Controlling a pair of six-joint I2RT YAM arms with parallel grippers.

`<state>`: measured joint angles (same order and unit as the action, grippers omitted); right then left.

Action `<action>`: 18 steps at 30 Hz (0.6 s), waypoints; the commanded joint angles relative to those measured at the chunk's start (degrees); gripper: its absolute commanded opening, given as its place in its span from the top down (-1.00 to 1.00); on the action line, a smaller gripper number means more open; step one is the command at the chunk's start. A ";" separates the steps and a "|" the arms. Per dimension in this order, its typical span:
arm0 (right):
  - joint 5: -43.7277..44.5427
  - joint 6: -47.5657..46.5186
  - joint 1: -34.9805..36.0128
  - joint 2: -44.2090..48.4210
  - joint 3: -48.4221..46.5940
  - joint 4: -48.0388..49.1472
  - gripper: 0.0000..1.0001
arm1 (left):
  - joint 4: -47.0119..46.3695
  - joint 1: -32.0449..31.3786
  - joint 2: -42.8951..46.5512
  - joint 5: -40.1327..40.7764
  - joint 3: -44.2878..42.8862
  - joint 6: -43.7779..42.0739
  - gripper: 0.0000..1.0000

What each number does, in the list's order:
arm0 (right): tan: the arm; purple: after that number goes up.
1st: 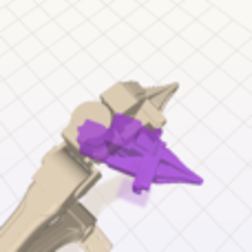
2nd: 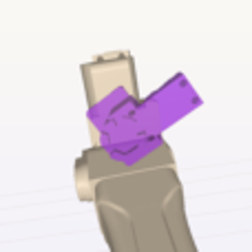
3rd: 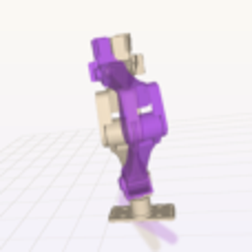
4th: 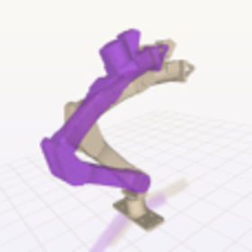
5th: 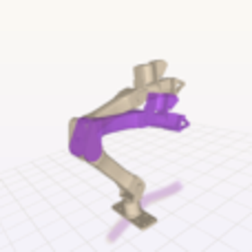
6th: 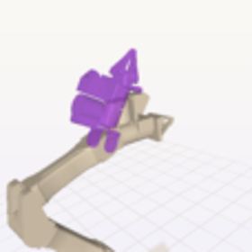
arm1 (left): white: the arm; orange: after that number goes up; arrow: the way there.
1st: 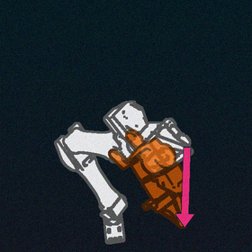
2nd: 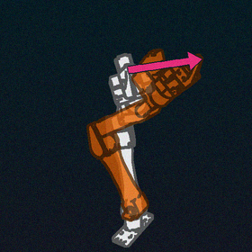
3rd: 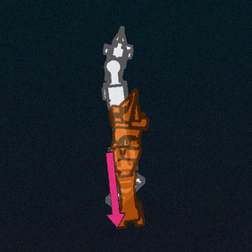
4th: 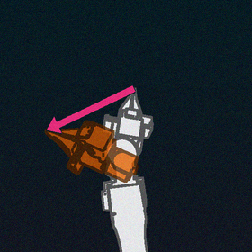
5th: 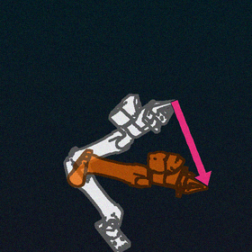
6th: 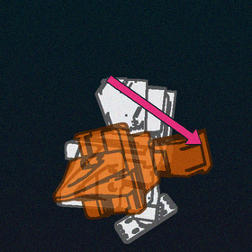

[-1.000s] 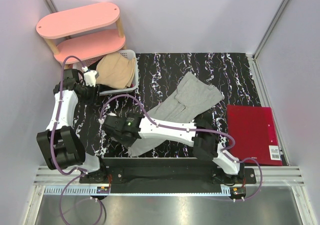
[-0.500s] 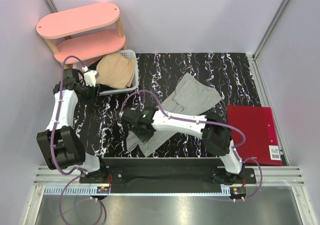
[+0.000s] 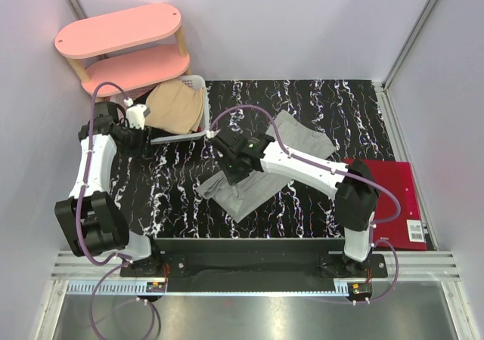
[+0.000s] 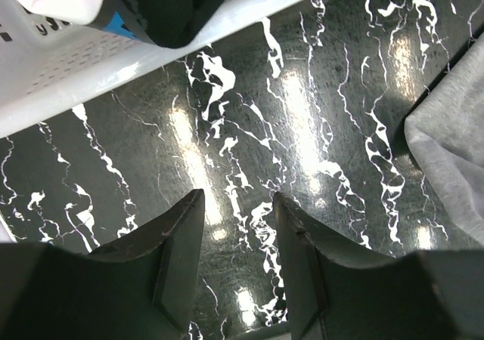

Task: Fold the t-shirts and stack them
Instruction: Fold the folded rectangular tshirt in 1/3 of the way

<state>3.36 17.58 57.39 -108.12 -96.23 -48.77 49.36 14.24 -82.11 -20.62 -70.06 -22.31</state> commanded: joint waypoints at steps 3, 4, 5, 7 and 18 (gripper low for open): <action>-1.16 -1.15 -5.08 2.64 5.08 3.94 0.89 | 1.35 0.18 2.39 -2.67 -2.36 -2.57 0.07; -0.98 -1.24 -5.79 2.73 6.04 4.12 0.89 | 1.61 0.17 2.56 -3.02 -2.27 -3.18 0.07; -1.16 -1.15 -6.84 3.00 6.57 4.47 0.90 | 1.70 0.26 2.91 -3.19 -2.18 -3.36 0.07; -1.42 -1.59 -7.90 3.35 7.63 4.83 0.90 | 1.96 0.26 3.18 -3.63 -2.01 -3.97 0.07; -1.33 -2.38 -13.00 4.58 11.40 5.35 0.90 | 3.19 0.18 2.83 -5.30 -1.57 -5.20 0.06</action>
<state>1.96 16.32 46.41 -107.13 -86.02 -45.01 52.23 14.24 -80.31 -22.92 -70.15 -26.11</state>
